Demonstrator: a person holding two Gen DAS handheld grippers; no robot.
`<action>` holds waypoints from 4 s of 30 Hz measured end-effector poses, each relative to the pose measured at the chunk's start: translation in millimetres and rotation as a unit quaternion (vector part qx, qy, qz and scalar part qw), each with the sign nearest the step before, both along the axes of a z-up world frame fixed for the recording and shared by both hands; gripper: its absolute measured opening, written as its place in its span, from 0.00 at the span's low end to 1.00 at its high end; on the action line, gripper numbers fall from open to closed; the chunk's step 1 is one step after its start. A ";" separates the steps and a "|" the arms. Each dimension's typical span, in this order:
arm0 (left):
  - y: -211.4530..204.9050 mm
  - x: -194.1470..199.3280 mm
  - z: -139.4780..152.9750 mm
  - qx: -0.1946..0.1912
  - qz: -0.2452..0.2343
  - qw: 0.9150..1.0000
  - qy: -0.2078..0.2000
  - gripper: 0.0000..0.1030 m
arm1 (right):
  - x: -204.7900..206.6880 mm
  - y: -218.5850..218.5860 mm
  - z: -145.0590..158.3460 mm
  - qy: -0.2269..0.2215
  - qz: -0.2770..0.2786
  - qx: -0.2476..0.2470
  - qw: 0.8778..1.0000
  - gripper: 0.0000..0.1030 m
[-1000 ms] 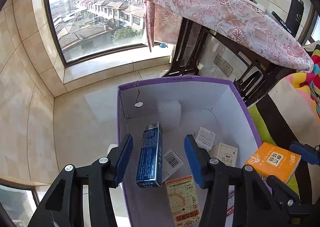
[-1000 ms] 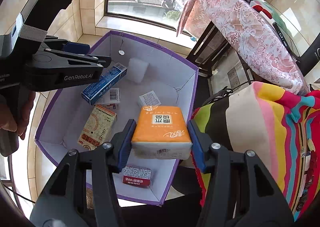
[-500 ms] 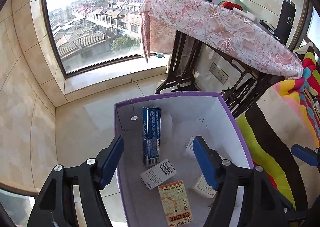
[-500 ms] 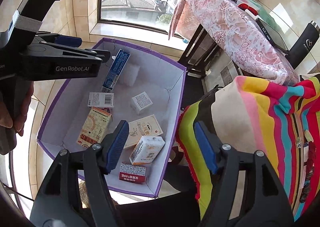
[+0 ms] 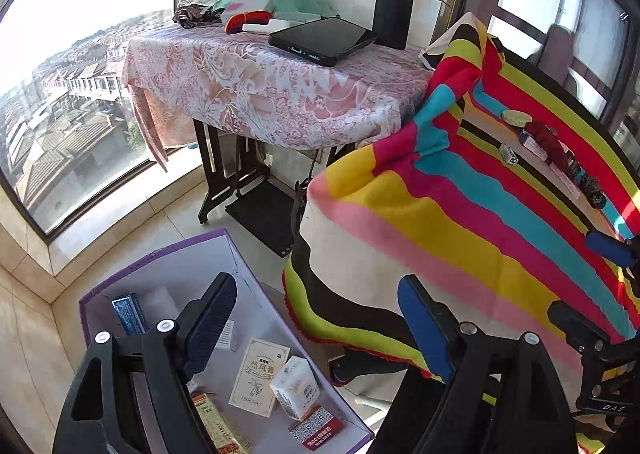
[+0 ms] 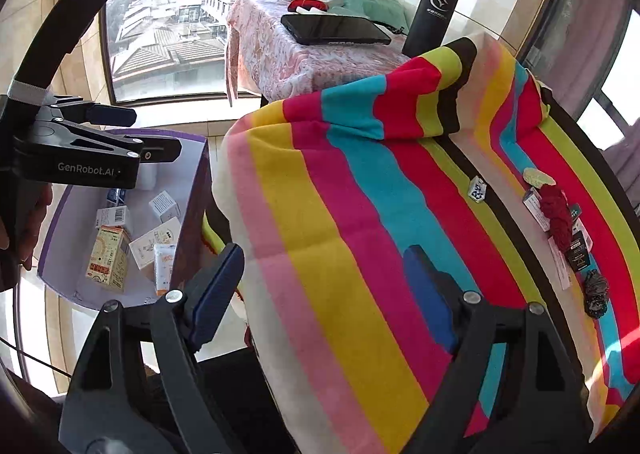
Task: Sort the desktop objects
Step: 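Move both open tools back over the remaining items on the table, then grasp the small blue-patterned white box with the left tool while the right tool grasps the pink box, then carry the patterned box and pink box with both tools toward the bin, then open both tools to drop the two boxes into the bin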
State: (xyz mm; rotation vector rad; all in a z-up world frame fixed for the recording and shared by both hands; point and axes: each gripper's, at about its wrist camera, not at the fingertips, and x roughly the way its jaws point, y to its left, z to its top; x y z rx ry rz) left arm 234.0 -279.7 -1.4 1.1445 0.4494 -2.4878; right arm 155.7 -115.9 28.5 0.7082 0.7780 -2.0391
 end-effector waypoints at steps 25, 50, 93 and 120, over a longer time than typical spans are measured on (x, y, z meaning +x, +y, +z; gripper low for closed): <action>141.1 -311.9 -22.2 -0.059 -0.100 0.993 -0.026 0.68 | -312.4 179.5 -35.9 -0.144 -0.249 -0.062 0.956 0.86; 112.6 -193.8 -10.8 -0.010 -0.158 0.987 0.025 0.21 | -195.9 187.6 -18.8 -0.100 -0.250 -0.076 0.960 0.17; 8.7 20.4 -10.6 0.022 -0.029 0.995 0.093 0.21 | 6.9 58.1 -10.2 -0.080 -0.085 -0.050 0.992 0.17; -116.6 104.2 -57.9 0.024 0.156 0.986 0.052 0.21 | 128.7 -101.9 -57.3 -0.067 0.182 0.071 0.978 0.17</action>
